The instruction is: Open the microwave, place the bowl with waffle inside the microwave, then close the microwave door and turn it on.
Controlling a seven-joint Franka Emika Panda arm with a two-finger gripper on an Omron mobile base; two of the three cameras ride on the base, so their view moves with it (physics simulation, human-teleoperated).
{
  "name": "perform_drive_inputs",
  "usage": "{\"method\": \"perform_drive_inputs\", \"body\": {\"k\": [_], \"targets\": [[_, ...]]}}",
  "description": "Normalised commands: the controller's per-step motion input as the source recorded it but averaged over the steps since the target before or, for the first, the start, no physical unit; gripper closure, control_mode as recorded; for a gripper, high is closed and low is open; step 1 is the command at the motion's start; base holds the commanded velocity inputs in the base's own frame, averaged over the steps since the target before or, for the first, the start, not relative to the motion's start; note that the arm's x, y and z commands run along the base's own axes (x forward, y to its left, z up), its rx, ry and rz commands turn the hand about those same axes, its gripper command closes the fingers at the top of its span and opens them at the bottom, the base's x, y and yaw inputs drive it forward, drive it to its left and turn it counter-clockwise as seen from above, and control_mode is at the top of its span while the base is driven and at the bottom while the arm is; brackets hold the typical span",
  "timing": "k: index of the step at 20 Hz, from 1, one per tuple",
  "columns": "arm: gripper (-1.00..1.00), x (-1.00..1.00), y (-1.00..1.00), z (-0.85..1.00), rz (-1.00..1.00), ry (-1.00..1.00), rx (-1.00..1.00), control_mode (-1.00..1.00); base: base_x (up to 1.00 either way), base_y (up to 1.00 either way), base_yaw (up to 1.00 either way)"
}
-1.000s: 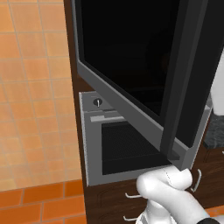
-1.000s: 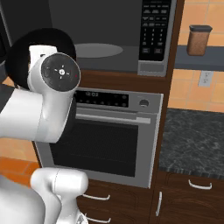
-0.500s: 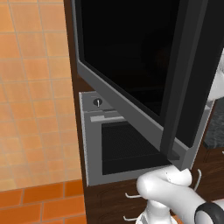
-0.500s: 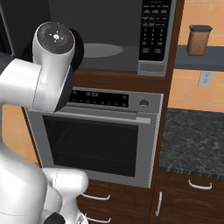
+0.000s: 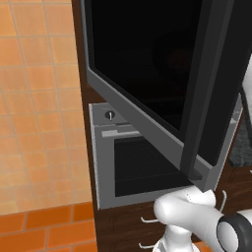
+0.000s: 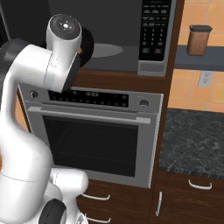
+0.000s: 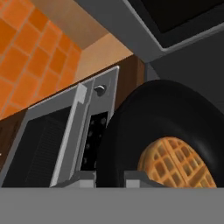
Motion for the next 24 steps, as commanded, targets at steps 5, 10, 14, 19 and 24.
{"method": "perform_drive_inputs", "body": {"k": [5, 10, 14, 19, 24], "targets": [[1.00, 0.68, 0.13, 0.00, -0.09, 0.09, 0.04, -1.00, 0.00, 0.00, 0.00], [1.00, 0.72, 0.10, -0.03, -0.03, 0.12, 0.09, -1.00, 0.00, 0.00, 0.00], [1.00, 0.79, 0.04, -0.07, 0.00, 0.13, 0.09, -1.00, 0.00, 0.00, 0.00], [1.00, 0.74, 0.03, -0.01, 0.00, 0.06, 0.05, -1.00, 0.00, 0.00, 0.00], [1.00, 0.64, 0.01, -0.04, 0.00, 0.00, 0.00, -1.00, 0.00, 0.00, 0.00]]}}
